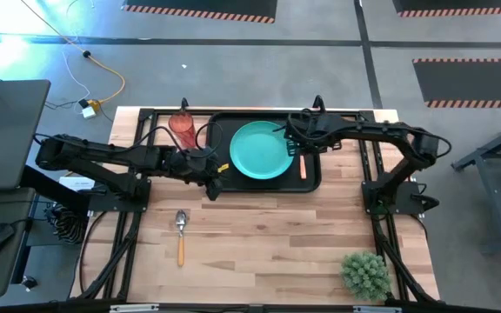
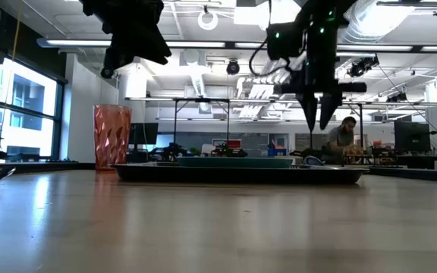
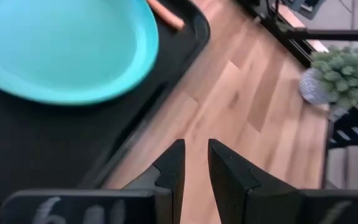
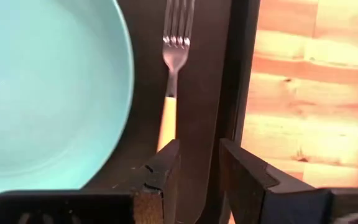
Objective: Pick and place plate/cup/fork/spoon on tray
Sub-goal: Put the yellow spoon on the black serving tray to the right of the orange fork
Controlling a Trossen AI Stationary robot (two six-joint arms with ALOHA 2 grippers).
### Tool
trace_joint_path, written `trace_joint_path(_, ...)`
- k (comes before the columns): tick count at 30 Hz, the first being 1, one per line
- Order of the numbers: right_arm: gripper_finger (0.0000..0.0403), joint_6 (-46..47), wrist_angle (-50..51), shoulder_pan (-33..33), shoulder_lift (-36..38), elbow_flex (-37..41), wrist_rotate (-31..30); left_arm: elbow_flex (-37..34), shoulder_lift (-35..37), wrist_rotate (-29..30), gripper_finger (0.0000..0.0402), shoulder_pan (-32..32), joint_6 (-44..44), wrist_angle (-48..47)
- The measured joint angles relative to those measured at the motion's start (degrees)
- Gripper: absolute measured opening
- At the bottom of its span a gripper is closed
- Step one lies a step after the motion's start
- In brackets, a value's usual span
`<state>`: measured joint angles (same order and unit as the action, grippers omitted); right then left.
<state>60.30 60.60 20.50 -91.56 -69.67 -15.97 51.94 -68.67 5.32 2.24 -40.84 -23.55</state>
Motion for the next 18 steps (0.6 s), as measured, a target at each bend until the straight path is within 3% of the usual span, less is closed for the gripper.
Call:
trace_joint_path(7,0.0103,0.7,0.0,-3.3,5.5,0.0,-0.5,0.0,2.3,-3.8,0.0060,1.7,-7.6,-6.9)
trace_joint_path(14,0.0103,1.4,0.0,-6.4,7.7,0.0,-2.1,0.0,7.8,-3.5,0.0060,8.6,-17.1,-10.6)
trace_joint_path(18,0.0103,1.3,0.0,-7.6,7.7,0.0,-2.5,0.0,10.1,-0.4,0.0060,14.2,-24.2,-13.7)
